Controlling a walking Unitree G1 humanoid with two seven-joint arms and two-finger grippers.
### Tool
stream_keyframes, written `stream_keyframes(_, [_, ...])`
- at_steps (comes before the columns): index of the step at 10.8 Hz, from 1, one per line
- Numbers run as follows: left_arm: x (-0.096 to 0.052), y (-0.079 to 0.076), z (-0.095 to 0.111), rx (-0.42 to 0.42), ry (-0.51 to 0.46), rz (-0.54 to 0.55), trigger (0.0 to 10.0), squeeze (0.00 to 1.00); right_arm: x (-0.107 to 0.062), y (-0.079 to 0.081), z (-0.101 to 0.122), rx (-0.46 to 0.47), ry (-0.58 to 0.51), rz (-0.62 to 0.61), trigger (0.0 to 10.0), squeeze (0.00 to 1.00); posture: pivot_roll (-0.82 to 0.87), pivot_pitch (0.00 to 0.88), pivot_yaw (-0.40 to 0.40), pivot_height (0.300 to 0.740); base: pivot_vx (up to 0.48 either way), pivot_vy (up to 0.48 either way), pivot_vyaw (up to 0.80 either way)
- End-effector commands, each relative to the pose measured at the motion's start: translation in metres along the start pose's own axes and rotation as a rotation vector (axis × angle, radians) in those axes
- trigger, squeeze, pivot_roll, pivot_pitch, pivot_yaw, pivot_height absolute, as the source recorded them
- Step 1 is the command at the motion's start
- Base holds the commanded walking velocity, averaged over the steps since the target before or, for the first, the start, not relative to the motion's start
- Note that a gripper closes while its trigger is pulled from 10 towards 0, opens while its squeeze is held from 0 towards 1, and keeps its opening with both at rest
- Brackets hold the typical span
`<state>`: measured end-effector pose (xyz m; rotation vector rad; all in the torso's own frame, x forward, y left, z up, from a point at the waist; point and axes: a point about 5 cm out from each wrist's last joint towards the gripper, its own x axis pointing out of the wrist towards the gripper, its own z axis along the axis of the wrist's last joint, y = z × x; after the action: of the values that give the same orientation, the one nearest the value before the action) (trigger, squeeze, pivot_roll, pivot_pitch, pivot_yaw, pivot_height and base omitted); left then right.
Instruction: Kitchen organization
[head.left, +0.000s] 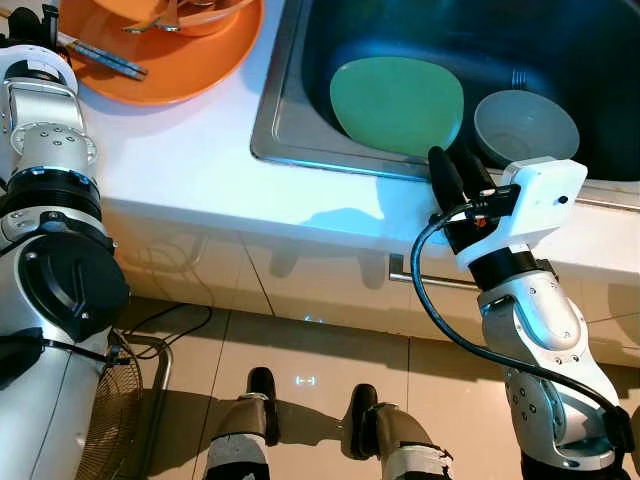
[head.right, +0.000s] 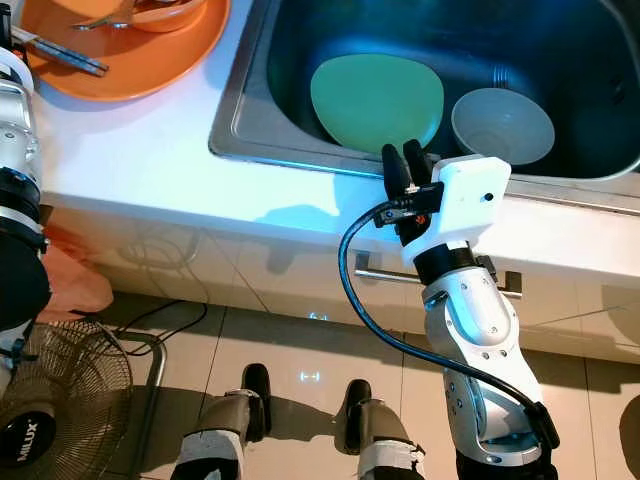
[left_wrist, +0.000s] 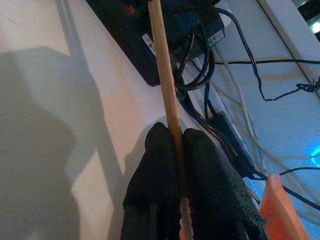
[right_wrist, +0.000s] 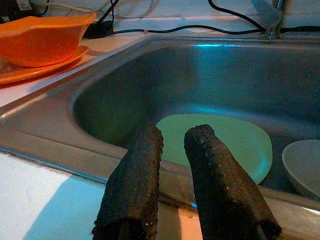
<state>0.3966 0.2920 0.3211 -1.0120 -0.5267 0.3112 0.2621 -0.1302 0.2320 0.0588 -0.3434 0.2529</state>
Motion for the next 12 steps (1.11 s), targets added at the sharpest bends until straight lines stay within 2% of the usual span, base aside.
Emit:
stream_keyframes(1, [-0.011, 0.033, -0.025, 0.009, 0.099, 0.110, 0.0, 0.00, -0.006, -0.005, -0.021, 0.016, 0.124, -0.020, 10.0, 0.00, 0.00, 0.442, -0.048, 0.740, 0.000, 0.000, 0.00])
stream_keyframes(2, [-0.011, 0.031, -0.027, 0.010, 0.105, 0.100, 0.0, 0.00, -0.006, -0.006, -0.021, 0.015, 0.125, -0.020, 10.0, 0.00, 0.00, 0.442, -0.048, 0.740, 0.000, 0.000, 0.00])
stream_keyframes(3, [-0.012, 0.024, -0.034, 0.028, 0.127, 0.039, 0.0, 0.00, -0.006, -0.006, -0.022, 0.014, 0.127, -0.019, 10.0, 0.00, 0.00, 0.435, -0.045, 0.740, 0.000, 0.000, 0.00])
stream_keyframes(4, [-0.016, -0.012, -0.044, 0.082, 0.140, -0.215, 10.0, 0.00, -0.004, -0.007, -0.023, 0.013, 0.123, -0.025, 10.0, 0.00, 0.01, 0.425, -0.039, 0.740, 0.000, 0.000, 0.00])
stream_keyframes(5, [-0.021, -0.032, -0.051, 0.112, 0.151, -0.334, 10.0, 0.00, -0.002, -0.007, -0.024, 0.012, 0.120, -0.029, 10.0, 0.00, 0.02, 0.411, -0.027, 0.740, 0.000, 0.000, 0.00])
stream_keyframes(6, [-0.027, -0.044, -0.053, 0.143, 0.150, -0.404, 10.0, 0.00, 0.001, -0.008, -0.025, 0.014, 0.114, -0.032, 10.0, 0.00, 0.03, 0.401, -0.023, 0.740, 0.000, 0.000, 0.00])
stream_keyframes(8, [-0.032, -0.048, -0.050, 0.164, 0.140, -0.426, 10.0, 0.00, 0.005, -0.007, -0.027, 0.021, 0.107, -0.029, 10.0, 0.00, 0.06, 0.375, -0.017, 0.740, 0.000, 0.000, 0.00])
stream_keyframes(10, [-0.038, -0.034, -0.038, 0.184, 0.107, -0.388, 10.0, 0.00, 0.010, -0.005, -0.027, 0.027, 0.092, -0.022, 10.0, 0.00, 0.06, 0.356, -0.013, 0.740, 0.000, 0.000, 0.00])
stream_keyframes(12, [-0.052, -0.012, -0.023, 0.261, 0.077, -0.300, 10.0, 0.00, 0.011, -0.005, -0.028, 0.032, 0.087, -0.009, 10.0, 0.00, 0.07, 0.357, -0.026, 0.740, 0.000, 0.000, 0.00])
